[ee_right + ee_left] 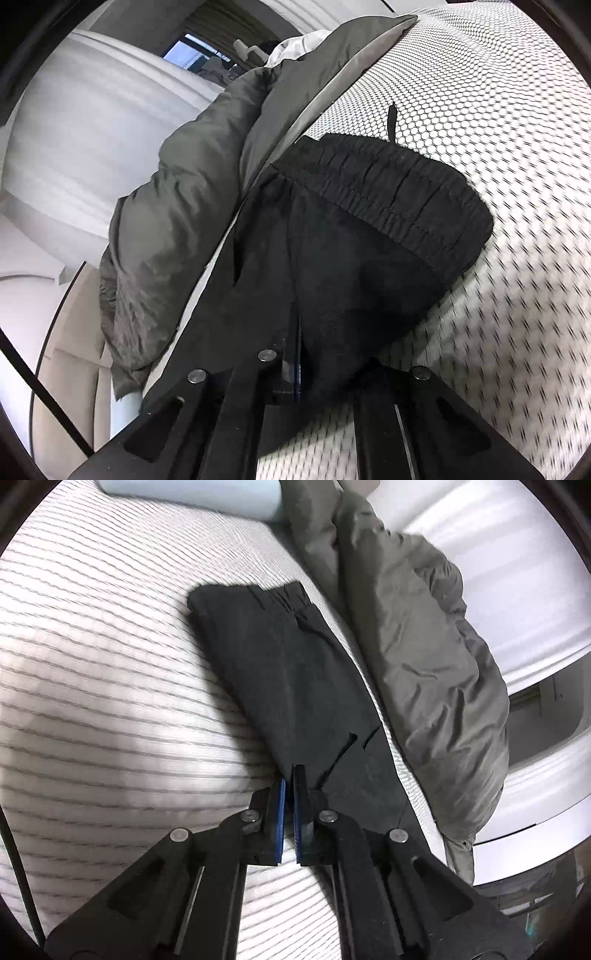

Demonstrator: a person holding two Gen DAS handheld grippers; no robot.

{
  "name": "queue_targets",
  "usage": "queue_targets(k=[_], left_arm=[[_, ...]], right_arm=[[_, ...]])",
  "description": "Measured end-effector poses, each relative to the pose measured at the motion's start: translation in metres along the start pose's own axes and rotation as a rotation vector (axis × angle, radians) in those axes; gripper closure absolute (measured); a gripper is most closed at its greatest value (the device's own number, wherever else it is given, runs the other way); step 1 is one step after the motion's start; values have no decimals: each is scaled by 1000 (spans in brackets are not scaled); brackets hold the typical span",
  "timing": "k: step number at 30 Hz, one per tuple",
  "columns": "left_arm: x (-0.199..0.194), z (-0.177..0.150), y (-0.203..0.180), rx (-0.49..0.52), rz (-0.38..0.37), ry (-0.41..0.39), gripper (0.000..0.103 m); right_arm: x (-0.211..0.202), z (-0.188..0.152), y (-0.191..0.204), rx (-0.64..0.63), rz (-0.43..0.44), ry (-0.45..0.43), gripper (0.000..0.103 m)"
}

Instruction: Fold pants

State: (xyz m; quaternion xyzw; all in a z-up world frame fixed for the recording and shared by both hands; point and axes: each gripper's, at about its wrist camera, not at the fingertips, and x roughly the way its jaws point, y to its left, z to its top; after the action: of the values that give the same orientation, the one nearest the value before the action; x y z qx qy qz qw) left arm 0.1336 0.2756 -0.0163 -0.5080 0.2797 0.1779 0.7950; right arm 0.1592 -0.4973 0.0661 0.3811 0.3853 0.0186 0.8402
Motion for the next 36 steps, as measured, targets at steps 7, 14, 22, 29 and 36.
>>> queue_targets(k=[7,14,22,29,36], left_arm=[[-39,1,51,1,22,36,103],[-41,-17,41,17,-124,188,62],[13,-21,0,60,-132,229,40],[42,-16,-1,-6,-65,116,94],[6,-18,4,2,-69,72,98]], right_arm=[[-22,-34,-1,-65,-24,57,99],[-19,-37,-8,72,0,13,67],[3,-32,-6,68,49,-1,52],[18,-20,-7,54,51,7,52],[20,-20,-2,4,57,-3,92]])
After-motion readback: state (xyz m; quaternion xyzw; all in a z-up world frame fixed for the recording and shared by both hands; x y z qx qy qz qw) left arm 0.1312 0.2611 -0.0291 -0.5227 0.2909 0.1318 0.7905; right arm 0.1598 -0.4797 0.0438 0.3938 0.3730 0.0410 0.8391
